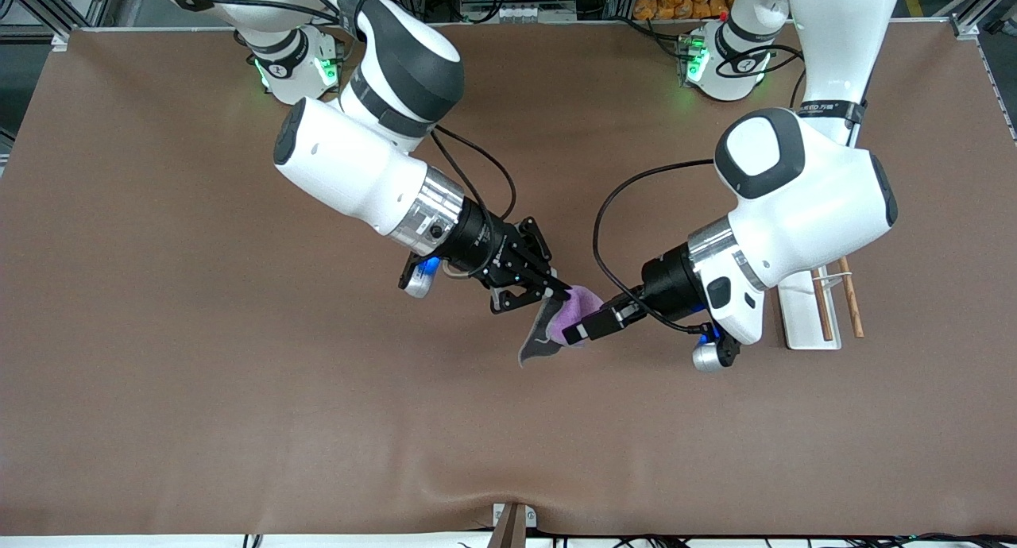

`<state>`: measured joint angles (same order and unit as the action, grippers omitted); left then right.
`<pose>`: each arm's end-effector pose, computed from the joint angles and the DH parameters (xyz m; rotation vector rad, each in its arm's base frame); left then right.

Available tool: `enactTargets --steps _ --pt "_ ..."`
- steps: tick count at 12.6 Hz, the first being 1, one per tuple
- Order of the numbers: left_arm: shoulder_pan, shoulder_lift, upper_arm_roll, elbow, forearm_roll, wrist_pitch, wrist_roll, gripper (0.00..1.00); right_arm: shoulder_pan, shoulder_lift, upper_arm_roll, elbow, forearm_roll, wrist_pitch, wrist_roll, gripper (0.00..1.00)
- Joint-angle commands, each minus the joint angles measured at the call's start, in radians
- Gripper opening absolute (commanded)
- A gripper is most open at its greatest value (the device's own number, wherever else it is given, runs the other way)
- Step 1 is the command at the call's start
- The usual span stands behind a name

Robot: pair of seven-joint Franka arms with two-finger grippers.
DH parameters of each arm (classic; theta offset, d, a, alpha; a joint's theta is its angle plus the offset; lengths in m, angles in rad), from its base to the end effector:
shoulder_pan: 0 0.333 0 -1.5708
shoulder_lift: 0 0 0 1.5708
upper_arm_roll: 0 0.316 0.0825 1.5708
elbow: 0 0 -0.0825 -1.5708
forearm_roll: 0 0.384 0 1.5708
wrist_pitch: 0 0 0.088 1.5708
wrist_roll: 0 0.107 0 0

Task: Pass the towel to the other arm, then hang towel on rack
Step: 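Grasp the hanging towel with the left gripper beside the right gripper, then open the right gripper and withdraw while the left gripper carries towel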

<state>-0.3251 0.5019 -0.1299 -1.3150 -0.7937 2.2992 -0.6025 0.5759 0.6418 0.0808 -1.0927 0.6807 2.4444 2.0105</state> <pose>0.6730 -0.3205 0.5122 2.1623 0.6460 0.0089 0.6337 0.4614 0.5331 -1.4466 1.7497 0.5675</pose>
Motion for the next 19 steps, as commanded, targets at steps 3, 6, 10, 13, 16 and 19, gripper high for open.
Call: enactTargets --steps 3,6,10,13,16,19 --pt "-0.009 0.004 0.006 0.020 0.002 0.003 -0.003 0.00 0.015 0.005 -0.013 0.007 -0.001 0.015 0.013 0.00" --pt "0.004 -0.011 0.003 0.020 0.167 -0.058 0.013 0.00 0.015 0.004 -0.012 0.007 -0.003 0.013 0.011 0.00" --pt "0.053 -0.065 0.012 0.020 0.194 -0.232 0.015 0.00 -0.001 0.002 -0.013 0.007 0.000 0.002 0.010 1.00" --pt "0.101 -0.077 0.013 0.020 0.226 -0.368 0.026 0.00 -0.028 -0.005 -0.015 0.007 0.005 -0.047 0.008 1.00" --pt "0.126 -0.094 0.012 0.019 0.367 -0.475 0.075 0.00 -0.067 -0.014 -0.015 0.010 0.000 -0.166 0.004 1.00" --pt "0.158 -0.105 0.013 0.013 0.470 -0.576 0.150 0.00 -0.113 -0.039 -0.016 0.010 0.002 -0.278 -0.147 1.00"
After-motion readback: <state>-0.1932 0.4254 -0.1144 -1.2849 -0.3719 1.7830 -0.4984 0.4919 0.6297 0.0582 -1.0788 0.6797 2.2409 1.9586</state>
